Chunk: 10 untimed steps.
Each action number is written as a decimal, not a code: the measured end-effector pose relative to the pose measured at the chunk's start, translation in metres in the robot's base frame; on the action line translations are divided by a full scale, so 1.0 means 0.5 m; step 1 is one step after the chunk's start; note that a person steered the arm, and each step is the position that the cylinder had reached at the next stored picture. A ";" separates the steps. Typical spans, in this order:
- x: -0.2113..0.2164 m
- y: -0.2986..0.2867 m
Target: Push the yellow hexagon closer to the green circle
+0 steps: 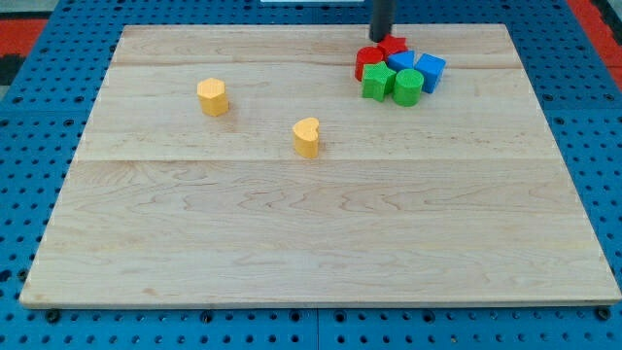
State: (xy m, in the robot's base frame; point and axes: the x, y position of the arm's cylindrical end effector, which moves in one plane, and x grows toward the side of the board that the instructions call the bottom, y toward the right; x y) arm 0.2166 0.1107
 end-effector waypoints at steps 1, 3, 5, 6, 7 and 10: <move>0.000 0.021; 0.019 -0.325; 0.189 -0.437; 0.204 -0.557; 0.220 -0.640; 0.295 -0.421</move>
State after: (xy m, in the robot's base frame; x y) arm 0.3640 -0.0998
